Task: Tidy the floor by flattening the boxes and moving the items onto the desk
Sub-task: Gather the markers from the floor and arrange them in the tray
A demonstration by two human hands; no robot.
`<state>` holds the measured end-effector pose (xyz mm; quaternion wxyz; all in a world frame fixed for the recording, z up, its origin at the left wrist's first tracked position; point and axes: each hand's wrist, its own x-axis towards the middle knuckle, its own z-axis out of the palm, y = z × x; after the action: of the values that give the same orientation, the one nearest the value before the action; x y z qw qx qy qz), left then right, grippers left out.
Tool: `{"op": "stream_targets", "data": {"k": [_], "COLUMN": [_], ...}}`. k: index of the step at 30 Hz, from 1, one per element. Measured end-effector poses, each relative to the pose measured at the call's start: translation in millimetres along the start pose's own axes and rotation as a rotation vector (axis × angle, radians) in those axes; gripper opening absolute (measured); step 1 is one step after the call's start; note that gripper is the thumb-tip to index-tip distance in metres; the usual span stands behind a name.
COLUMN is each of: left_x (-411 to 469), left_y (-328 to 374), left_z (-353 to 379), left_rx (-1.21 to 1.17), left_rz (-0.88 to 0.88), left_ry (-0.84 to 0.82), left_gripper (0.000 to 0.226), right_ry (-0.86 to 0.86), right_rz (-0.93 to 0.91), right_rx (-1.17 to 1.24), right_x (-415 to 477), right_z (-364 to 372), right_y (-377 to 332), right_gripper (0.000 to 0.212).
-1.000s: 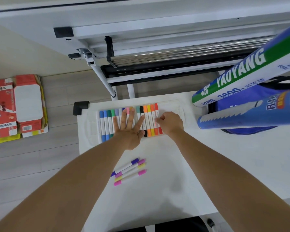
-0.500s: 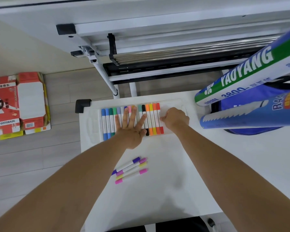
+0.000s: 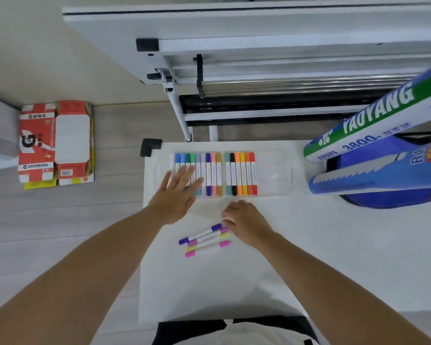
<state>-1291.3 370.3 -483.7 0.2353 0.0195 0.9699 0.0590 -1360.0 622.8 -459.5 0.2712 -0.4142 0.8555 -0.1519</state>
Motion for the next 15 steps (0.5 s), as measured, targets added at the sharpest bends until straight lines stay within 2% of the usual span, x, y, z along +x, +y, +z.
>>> {"op": "stream_targets", "data": {"k": [4, 7, 11, 15], "left_x": [-25.3, -30.8, -29.0, -21.7], "left_y": [-14.1, -10.8, 1.4, 13.0], "left_z": [7.2, 10.2, 10.3, 6.9], "left_rx": [-0.042, -0.094, -0.098, -0.115], "left_rz": [-0.116, -0.157, -0.152, -0.127], "left_ry": [0.033, 0.043, 0.051, 0.050], "left_gripper": [0.058, 0.057, 0.056, 0.056], "right_ry": [-0.120, -0.219, -0.219, -0.205], "right_rz": [-0.172, -0.282, -0.191, -0.099], "right_rx": [-0.090, -0.262, -0.316, -0.247], "right_x": [9.9, 11.8, 6.2, -1.7], "right_z": [14.4, 21.9, 24.5, 26.1], "right_y": [-30.3, -43.8, -45.5, -34.0], "right_gripper": [0.021, 0.019, 0.030, 0.021]}}
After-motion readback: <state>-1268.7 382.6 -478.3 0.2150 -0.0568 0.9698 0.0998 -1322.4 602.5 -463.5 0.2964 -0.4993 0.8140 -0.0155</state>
